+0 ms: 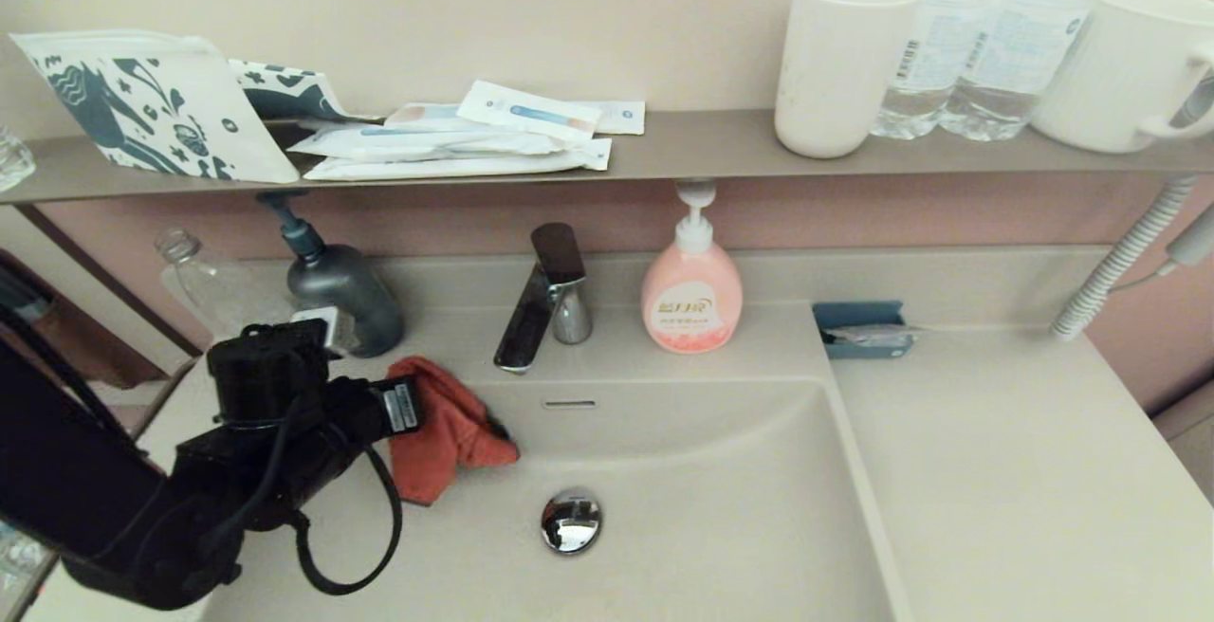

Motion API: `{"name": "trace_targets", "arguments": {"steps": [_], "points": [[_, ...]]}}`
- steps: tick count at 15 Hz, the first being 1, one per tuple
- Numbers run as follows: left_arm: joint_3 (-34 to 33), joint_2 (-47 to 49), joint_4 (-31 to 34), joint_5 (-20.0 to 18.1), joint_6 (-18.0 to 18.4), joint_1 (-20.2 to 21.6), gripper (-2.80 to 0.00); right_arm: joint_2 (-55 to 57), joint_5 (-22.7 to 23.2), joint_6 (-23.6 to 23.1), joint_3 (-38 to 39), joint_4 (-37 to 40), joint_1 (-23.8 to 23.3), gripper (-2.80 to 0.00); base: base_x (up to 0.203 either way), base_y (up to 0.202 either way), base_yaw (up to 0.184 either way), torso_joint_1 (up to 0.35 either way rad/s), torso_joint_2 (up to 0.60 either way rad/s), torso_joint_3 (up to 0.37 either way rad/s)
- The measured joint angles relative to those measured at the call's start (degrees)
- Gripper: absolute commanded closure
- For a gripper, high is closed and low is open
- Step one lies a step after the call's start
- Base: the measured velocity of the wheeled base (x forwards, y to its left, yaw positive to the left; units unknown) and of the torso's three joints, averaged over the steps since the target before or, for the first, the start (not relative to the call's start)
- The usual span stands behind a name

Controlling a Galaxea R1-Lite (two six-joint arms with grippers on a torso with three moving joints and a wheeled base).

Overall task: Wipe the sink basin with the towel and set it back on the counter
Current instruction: Wipe the sink

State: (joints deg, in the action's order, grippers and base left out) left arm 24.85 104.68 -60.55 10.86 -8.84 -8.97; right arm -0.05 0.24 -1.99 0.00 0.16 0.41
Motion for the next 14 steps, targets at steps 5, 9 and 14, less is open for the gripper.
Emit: {"name": "trace_targets", "arguments": {"steps": [5, 9, 14], "points": [[-3.6, -4.4, 0.0, -5.7, 5.5, 11.9, 0.00, 0.0, 0.0, 0.0, 0.0, 0.0, 0.0, 0.00, 0.000, 0.000, 0.000, 0.000, 0.00, 0.000], [-4.9, -6.4, 0.0, -14.9, 12.4, 25.1, 0.00, 0.0, 0.0, 0.0, 0.0, 0.0, 0.0, 0.00, 0.000, 0.000, 0.000, 0.000, 0.00, 0.000], [-7.4, -7.6, 0.0, -21.5, 16.9, 37.2, 0.00, 0.0, 0.0, 0.0, 0.0, 0.0, 0.0, 0.00, 0.000, 0.000, 0.000, 0.000, 0.00, 0.000]]}}
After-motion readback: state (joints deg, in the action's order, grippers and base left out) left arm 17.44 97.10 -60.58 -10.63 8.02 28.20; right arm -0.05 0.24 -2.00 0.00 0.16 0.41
